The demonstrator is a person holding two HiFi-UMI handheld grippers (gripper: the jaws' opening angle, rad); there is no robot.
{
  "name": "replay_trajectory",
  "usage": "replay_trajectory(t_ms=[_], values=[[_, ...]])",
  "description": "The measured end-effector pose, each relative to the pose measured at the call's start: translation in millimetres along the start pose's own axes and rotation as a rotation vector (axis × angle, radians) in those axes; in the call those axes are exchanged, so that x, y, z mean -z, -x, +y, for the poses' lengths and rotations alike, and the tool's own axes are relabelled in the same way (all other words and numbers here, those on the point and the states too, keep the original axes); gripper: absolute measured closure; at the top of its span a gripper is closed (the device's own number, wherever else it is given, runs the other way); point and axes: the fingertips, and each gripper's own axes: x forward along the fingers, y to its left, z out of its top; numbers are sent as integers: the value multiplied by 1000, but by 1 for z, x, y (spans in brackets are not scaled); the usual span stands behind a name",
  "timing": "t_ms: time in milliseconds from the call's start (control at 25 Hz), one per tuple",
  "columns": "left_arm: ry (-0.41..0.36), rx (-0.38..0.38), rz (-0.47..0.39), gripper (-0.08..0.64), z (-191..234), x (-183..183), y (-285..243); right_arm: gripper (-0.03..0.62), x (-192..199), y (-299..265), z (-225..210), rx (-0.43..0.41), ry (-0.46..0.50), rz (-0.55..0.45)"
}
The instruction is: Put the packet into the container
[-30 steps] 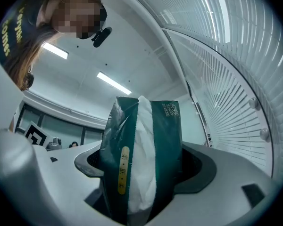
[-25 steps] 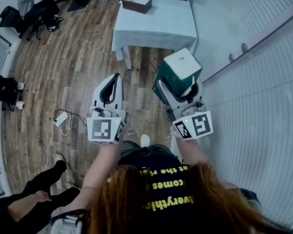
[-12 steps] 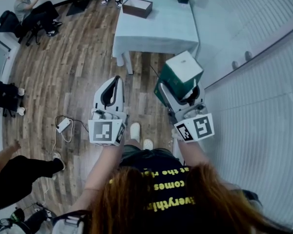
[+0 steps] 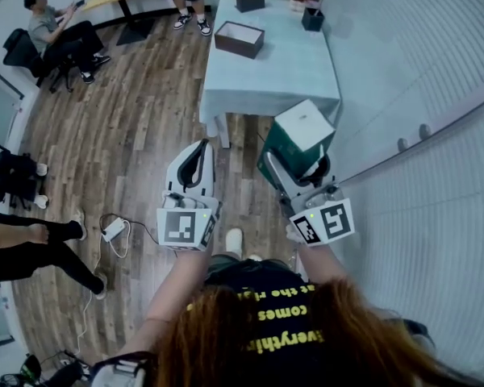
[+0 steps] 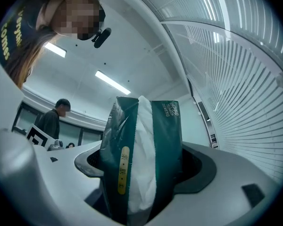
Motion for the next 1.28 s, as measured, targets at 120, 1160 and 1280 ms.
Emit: replay_trajectory(t_ms=[120, 1160, 1280], values=[[0, 0, -8, 558, 18, 1, -7, 189, 6, -20, 5, -8, -1, -1], [35, 36, 23, 558, 61, 25, -56, 187, 29, -64, -29, 87, 12, 24], [30, 32, 32, 558, 58, 28, -57, 187, 28, -62, -32, 89, 9, 29]])
